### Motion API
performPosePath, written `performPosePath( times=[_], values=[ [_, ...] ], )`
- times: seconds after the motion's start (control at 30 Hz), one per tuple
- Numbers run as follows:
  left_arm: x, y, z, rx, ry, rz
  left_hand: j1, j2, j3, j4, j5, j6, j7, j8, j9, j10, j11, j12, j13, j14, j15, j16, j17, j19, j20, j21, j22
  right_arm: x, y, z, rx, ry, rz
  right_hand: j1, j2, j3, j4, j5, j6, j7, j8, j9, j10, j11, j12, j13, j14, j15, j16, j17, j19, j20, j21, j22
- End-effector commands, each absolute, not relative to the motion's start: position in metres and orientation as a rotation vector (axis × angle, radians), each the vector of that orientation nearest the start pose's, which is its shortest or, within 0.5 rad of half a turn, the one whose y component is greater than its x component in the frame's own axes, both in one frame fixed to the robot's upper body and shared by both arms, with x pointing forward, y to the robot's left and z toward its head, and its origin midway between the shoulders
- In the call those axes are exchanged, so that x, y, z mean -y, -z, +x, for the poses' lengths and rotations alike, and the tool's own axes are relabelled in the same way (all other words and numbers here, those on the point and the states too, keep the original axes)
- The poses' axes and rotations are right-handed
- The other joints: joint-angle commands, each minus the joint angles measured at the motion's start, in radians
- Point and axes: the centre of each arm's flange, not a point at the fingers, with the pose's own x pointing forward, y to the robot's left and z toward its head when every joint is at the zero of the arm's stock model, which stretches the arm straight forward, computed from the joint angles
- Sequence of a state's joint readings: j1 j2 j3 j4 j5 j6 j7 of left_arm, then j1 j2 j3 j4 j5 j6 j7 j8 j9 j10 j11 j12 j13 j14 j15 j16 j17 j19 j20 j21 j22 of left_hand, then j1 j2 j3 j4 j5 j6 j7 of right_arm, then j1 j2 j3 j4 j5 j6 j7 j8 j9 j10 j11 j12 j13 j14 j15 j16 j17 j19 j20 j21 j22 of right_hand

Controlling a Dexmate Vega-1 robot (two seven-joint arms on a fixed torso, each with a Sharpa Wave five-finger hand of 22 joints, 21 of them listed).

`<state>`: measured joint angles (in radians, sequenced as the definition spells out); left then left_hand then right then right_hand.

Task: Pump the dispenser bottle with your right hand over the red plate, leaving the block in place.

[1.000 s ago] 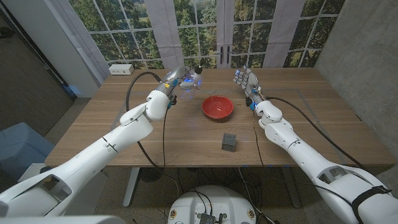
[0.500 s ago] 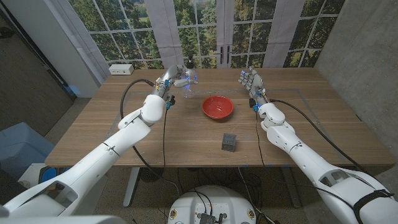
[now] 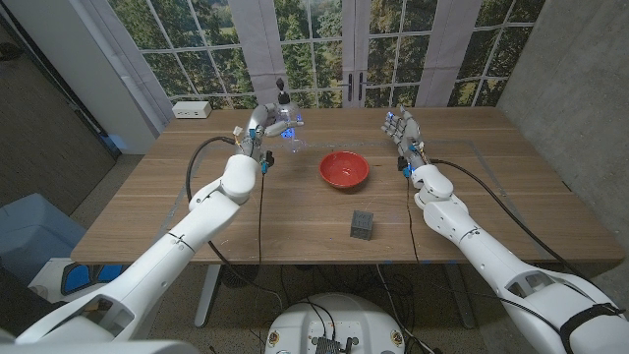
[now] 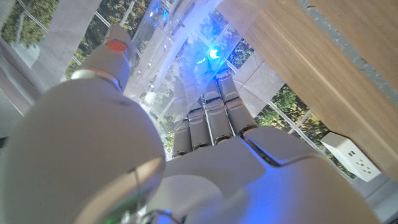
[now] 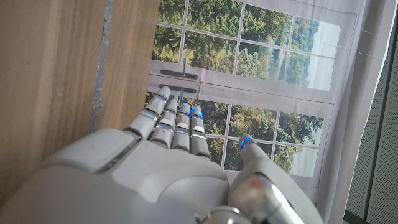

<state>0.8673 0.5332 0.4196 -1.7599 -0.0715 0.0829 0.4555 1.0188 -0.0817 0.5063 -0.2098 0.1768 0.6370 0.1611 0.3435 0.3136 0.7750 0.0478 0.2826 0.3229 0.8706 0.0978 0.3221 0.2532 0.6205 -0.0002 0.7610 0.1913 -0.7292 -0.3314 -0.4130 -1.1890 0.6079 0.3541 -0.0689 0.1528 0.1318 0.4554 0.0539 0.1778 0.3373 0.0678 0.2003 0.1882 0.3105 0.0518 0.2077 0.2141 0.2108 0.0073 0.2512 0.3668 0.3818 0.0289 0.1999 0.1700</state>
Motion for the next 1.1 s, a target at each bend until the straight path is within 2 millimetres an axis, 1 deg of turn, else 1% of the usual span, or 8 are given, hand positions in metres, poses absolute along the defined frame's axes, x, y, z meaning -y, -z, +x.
performPosePath(
  times=[0.03, 0.13, 0.23, 0.3, 0.43, 0.6, 0.8, 1.1],
  values=[
    [-0.22, -0.047, 0.585, 0.684, -0.362, 0.454, 0.222, 0.258, 0.047, 0.04, 0.007, 0.197, -0.16, -0.001, 0.005, 0.166, -0.195, 0.001, 0.007, 0.241, -0.335, 0.003, 0.002, 0.069, -0.166, 0.008, 0.002, 0.233, 0.001, 0.673, 0.664, -0.155, 0.18, -0.009, 0.017, -0.004, -0.003, 0.003, 0.007, 0.004, 0.001, 0.005, 0.002, 0.005, -0.001, 0.003, 0.002, 0.008, 0.0, 0.0, -0.001, 0.006, -0.001, 0.005],
    [-0.22, -0.047, 0.586, 0.653, -0.377, 0.46, 0.221, 0.258, 0.047, 0.04, 0.007, 0.196, -0.161, -0.002, 0.006, 0.164, -0.198, 0.001, 0.008, 0.242, -0.335, 0.003, 0.001, 0.069, -0.163, 0.009, 0.001, 0.233, 0.001, 0.674, 0.665, -0.158, 0.184, -0.009, 0.018, -0.004, -0.003, 0.003, 0.007, 0.006, 0.001, 0.005, 0.002, 0.006, -0.001, 0.003, 0.002, 0.008, 0.0, -0.001, -0.001, 0.006, -0.001, 0.005],
    [-0.22, -0.045, 0.589, 0.638, -0.418, 0.503, 0.22, 0.257, 0.048, 0.04, 0.007, 0.197, -0.161, -0.003, 0.006, 0.164, -0.198, 0.001, 0.009, 0.241, -0.335, 0.001, 0.0, 0.066, -0.16, 0.01, 0.001, 0.234, 0.001, 0.674, 0.662, -0.154, 0.192, -0.01, 0.018, -0.005, -0.003, 0.003, 0.007, 0.006, 0.001, 0.005, 0.002, 0.006, -0.001, 0.003, 0.002, 0.009, 0.0, -0.001, -0.002, 0.006, -0.002, 0.005],
    [-0.221, -0.045, 0.592, 0.629, -0.403, 0.515, 0.22, 0.257, 0.048, 0.04, 0.007, 0.198, -0.161, -0.004, 0.007, 0.163, -0.199, 0.001, 0.01, 0.241, -0.335, 0.0, -0.001, 0.064, -0.158, 0.011, 0.0, 0.234, 0.001, 0.675, 0.661, -0.155, 0.189, -0.01, 0.018, -0.005, -0.004, 0.003, 0.008, 0.007, 0.001, 0.005, 0.002, 0.006, -0.001, 0.003, 0.002, 0.008, 0.0, -0.001, -0.001, 0.005, -0.001, 0.005],
    [-0.221, -0.043, 0.595, 0.631, -0.436, 0.551, 0.219, 0.257, 0.049, 0.04, 0.007, 0.198, -0.161, -0.005, 0.007, 0.162, -0.2, 0.0, 0.011, 0.24, -0.335, -0.001, -0.002, 0.061, -0.157, 0.012, 0.0, 0.233, 0.001, 0.676, 0.66, -0.156, 0.197, -0.011, 0.018, -0.005, -0.004, 0.003, 0.006, 0.007, 0.0, 0.005, 0.002, 0.006, -0.001, 0.003, 0.002, 0.008, 0.0, -0.001, -0.001, 0.006, -0.001, 0.005],
    [-0.226, -0.038, 0.605, 0.618, -0.402, 0.535, 0.218, 0.257, 0.05, 0.04, 0.008, 0.197, -0.161, -0.007, 0.008, 0.162, -0.204, 0.0, 0.012, 0.237, -0.335, -0.004, -0.004, 0.057, -0.156, 0.013, -0.001, 0.233, 0.0, 0.678, 0.66, -0.155, 0.193, -0.011, 0.018, -0.006, -0.004, 0.003, 0.007, 0.007, 0.0, 0.005, 0.002, 0.005, -0.001, 0.003, 0.003, 0.009, 0.0, -0.001, -0.001, 0.006, -0.001, 0.005],
    [-0.228, -0.034, 0.61, 0.602, -0.391, 0.543, 0.217, 0.257, 0.051, 0.039, 0.008, 0.2, -0.161, -0.008, 0.008, 0.163, -0.201, 0.0, 0.014, 0.235, -0.335, -0.007, -0.007, 0.054, -0.157, 0.016, -0.002, 0.232, 0.0, 0.68, 0.655, -0.161, 0.189, -0.012, 0.019, -0.007, -0.005, 0.003, 0.007, 0.007, 0.0, 0.005, 0.002, 0.005, -0.001, 0.003, 0.002, 0.008, 0.0, -0.001, -0.001, 0.006, -0.001, 0.005],
    [-0.232, -0.021, 0.618, 0.587, -0.379, 0.529, 0.215, 0.257, 0.052, 0.04, 0.008, 0.2, -0.162, -0.01, 0.009, 0.164, -0.2, 0.0, 0.017, 0.236, -0.335, -0.008, -0.008, 0.052, -0.158, 0.019, -0.002, 0.231, 0.0, 0.682, 0.653, -0.165, 0.193, -0.013, 0.02, -0.008, -0.006, 0.003, 0.007, 0.007, 0.001, 0.005, 0.001, 0.006, -0.001, 0.003, 0.003, 0.009, 0.0, -0.001, 0.0, 0.007, 0.0, 0.005]
  ],
)
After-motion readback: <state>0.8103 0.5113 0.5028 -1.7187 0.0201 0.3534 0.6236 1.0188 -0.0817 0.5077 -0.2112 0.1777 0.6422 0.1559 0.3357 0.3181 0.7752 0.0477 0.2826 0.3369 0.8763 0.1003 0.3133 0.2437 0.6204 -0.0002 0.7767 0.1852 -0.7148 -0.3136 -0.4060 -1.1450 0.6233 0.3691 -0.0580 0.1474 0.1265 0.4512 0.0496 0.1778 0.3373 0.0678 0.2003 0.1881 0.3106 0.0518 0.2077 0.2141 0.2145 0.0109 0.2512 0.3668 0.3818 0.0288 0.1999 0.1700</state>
